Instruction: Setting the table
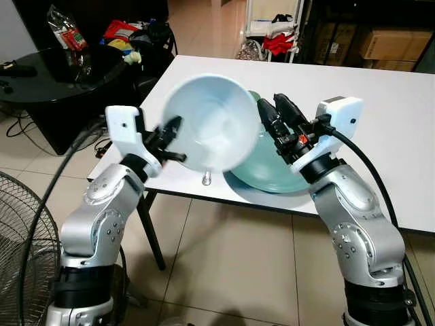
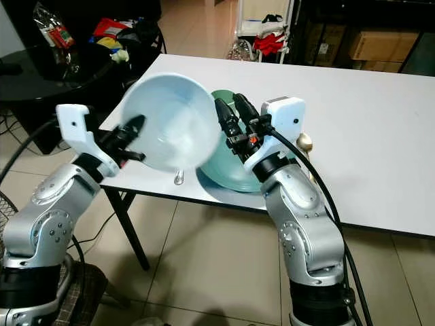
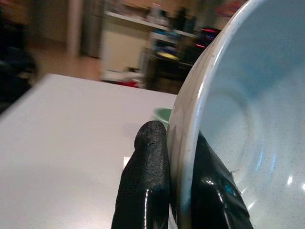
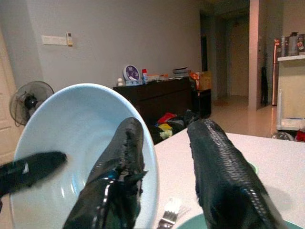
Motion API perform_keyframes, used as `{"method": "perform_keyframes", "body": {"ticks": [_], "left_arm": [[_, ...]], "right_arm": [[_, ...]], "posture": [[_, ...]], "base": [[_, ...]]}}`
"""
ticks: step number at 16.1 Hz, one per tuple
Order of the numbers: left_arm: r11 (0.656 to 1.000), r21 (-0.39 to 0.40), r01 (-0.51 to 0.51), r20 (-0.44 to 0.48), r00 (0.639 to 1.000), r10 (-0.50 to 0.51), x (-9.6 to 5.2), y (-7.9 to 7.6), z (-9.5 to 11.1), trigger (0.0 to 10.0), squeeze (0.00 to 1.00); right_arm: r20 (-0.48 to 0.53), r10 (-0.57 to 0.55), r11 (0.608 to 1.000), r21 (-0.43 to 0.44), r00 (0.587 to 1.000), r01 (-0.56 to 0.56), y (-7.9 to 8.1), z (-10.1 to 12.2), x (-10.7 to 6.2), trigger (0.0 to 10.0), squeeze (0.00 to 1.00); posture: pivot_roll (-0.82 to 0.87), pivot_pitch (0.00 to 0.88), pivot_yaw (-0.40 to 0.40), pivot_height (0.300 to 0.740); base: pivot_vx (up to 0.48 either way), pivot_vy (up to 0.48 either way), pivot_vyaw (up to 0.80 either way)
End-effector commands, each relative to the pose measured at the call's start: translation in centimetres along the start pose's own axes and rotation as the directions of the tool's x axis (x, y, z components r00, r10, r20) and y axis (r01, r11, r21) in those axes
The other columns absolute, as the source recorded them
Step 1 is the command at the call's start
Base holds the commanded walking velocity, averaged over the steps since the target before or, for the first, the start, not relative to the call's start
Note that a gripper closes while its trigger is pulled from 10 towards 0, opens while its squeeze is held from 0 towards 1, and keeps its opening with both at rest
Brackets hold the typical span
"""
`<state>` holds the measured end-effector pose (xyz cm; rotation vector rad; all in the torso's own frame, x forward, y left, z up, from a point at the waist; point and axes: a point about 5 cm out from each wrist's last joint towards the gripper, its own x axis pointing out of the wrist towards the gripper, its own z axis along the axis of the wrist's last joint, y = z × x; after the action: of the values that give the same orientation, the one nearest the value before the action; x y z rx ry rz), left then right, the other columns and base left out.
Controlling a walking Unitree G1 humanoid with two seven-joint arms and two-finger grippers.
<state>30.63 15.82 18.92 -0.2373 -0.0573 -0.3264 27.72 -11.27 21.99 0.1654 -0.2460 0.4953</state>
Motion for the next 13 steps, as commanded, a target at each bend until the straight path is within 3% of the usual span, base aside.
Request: {"method": "perform_keyframes", "body": {"ticks": [1,2,5,6,7,9,11,13], "left_arm": [[0.988,0.089,-0.127,0.051,0.991,0.123,0.0,1.8,1.1,0.0,0.0],[0.979,0.145,-0.145,0.045,0.989,0.14,-0.2,2.2,1.0,0.0,0.0],[0.962,0.215,-0.169,0.02,0.985,0.169,-1.2,2.4,-0.1,0.0,0.0],[0.95,0.26,-0.174,0.038,0.985,0.17,-1.6,2.3,-0.1,0.0,0.0],[0.934,0.31,-0.176,0.004,0.983,0.184,-2.1,2.0,-0.5,10.0,0.0],[0.929,0.32,-0.186,0.055,0.982,0.178,-3.0,1.4,0.0,10.0,0.0],[0.909,0.33,-0.254,0.096,0.967,0.235,-3.7,2.0,0.5,10.0,0.0],[0.899,0.342,-0.273,0.111,0.962,0.249,-4.1,2.2,0.7,10.0,0.0]], "right_arm": [[0.007,-0.032,0.999,-0.004,0.999,0.032,-0.4,0.4,-0.8,10.0,1.0],[-0.01,-0.04,0.999,-0.006,0.999,0.04,-0.5,0.2,-1.3,10.0,1.0],[-0.111,-0.028,0.999,-0.026,0.993,0.025,0.3,-1.5,-3.0,10.0,1.0],[-0.128,-0.048,0.998,-0.039,0.991,0.044,0.3,-1.7,-3.1,10.0,0.0],[-0.146,-0.114,0.992,-0.065,0.983,0.105,-0.1,-2.0,-2.9,10.0,0.0],[-0.148,-0.202,0.977,-0.1,0.968,0.189,-0.7,-2.1,-2.3,10.0,0.0],[-0.169,-0.237,0.966,-0.147,0.957,0.213,-0.9,-3.0,-2.4,10.0,0.0],[-0.156,-0.291,0.938,-0.243,0.944,0.248,-1.3,-3.3,-2.5,10.0,0.0]], "posture": [[0.06,0.0,0.03,0.74],[0.06,0.0,0.03,0.74],[0.05,0.0,0.026,0.74],[0.05,0.0,0.025,0.74],[0.05,0.0,0.025,0.74],[0.05,0.0,0.014,0.74],[0.07,0.0,0.004,0.74],[0.07,0.0,0.001,0.74]], "base": [[0.0,0.0,0.0],[0.0,0.0,0.0],[0.0,0.0,0.0],[0.0,0.0,0.0],[0.0,0.0,0.0],[0.0,0.0,0.0],[0.0,0.0,0.0],[0.135,0.0,0.0]]}}
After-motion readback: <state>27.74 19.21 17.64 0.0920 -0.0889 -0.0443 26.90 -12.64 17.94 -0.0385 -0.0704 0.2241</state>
